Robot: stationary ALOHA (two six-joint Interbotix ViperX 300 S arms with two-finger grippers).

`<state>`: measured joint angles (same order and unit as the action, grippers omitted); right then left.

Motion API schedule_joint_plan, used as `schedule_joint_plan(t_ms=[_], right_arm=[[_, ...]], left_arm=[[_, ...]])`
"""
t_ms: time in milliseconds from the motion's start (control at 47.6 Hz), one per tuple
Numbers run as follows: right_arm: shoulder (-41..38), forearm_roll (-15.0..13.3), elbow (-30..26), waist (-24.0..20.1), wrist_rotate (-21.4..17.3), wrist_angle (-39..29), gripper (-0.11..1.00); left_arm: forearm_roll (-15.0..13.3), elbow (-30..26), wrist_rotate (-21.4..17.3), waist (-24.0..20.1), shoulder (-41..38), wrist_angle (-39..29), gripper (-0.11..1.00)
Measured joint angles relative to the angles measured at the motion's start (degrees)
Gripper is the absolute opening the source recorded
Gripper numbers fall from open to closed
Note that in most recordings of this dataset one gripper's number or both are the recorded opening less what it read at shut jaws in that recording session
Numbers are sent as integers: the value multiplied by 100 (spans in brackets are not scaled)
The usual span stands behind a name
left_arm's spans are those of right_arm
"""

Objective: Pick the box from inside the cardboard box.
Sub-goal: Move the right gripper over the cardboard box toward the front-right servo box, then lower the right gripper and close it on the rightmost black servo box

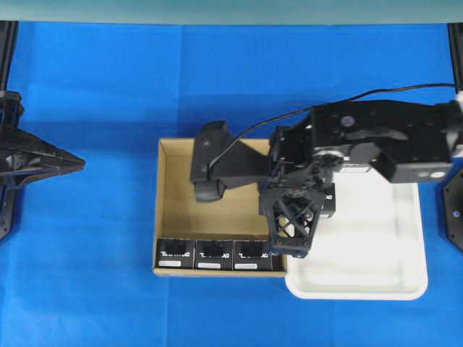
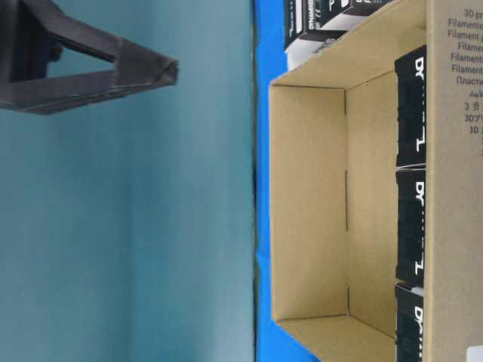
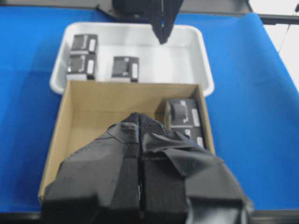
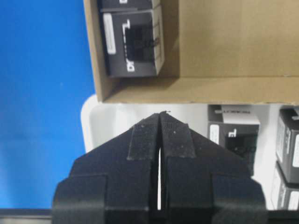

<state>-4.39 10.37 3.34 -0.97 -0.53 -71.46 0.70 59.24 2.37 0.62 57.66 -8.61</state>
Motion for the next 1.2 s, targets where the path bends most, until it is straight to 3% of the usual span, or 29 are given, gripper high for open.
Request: schedule_joint_plan(t_ms=[252, 399, 504, 693, 798, 966, 1092, 1197], right_arm=[[-202, -9, -9, -9, 97, 105, -1], [-308, -9, 88, -9, 167, 396, 6], [-334, 26, 149, -9, 281, 642, 25], [-378, 211, 255, 62, 299, 844, 81], [-431, 466, 272, 185, 308, 844, 98], [-527, 1406, 290, 536, 633, 835, 100], [-677, 1696, 325, 677, 1081, 844, 100], [-826, 1784, 334, 624, 1187, 844, 100]], left_arm=[[0, -9, 0, 9, 53, -9, -7], [0, -9, 0, 9, 97, -9, -7], [0, -9, 0, 9, 123, -9, -7], [0, -18, 9, 44, 141, -9, -7], [0, -18, 18, 53, 149, -9, -7], [0, -18, 18, 70, 141, -9, -7], [9, -18, 18, 70, 158, -9, -7], [0, -26, 18, 70, 158, -9, -7]])
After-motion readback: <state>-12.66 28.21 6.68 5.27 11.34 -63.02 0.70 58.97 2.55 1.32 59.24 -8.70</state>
